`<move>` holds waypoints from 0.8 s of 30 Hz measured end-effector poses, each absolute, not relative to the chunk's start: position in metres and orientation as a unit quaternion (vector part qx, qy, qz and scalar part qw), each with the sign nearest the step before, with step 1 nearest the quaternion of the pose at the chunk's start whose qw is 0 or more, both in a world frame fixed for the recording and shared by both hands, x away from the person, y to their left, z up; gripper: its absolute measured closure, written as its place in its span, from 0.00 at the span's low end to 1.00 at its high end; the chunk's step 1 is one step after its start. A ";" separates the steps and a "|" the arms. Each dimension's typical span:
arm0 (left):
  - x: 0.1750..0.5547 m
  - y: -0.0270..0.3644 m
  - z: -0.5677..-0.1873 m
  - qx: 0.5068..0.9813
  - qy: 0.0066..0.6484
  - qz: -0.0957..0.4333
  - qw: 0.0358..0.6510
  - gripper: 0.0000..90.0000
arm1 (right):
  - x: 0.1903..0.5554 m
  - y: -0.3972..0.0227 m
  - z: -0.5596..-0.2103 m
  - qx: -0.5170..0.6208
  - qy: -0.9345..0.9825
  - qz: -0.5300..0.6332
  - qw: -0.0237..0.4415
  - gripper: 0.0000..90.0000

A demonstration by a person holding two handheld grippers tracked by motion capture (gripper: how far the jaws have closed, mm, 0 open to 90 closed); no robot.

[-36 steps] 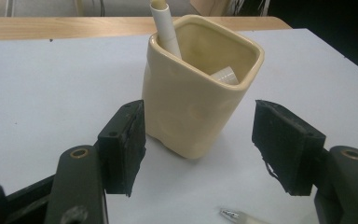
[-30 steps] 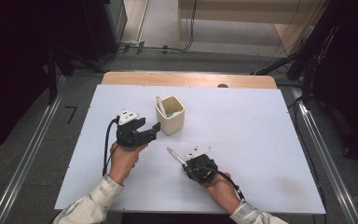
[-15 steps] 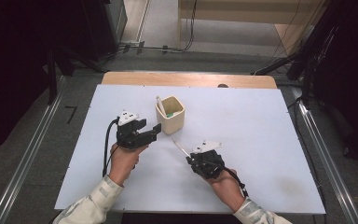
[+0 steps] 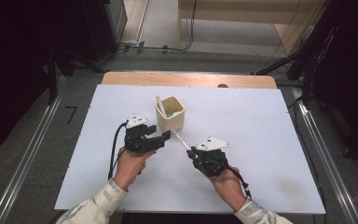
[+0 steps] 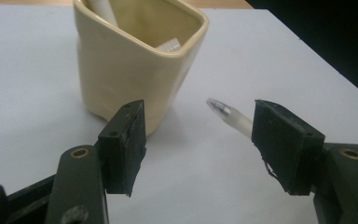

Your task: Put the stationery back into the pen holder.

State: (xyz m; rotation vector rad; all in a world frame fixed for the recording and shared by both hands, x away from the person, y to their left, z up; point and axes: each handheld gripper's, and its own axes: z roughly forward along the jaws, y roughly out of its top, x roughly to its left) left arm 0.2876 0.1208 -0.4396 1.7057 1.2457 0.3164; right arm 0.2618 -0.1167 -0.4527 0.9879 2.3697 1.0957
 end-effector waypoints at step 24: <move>0.291 0.101 -0.442 0.708 0.497 0.076 0.496 0.44 | 0.255 -0.104 -0.448 0.334 0.826 0.419 0.175 0.83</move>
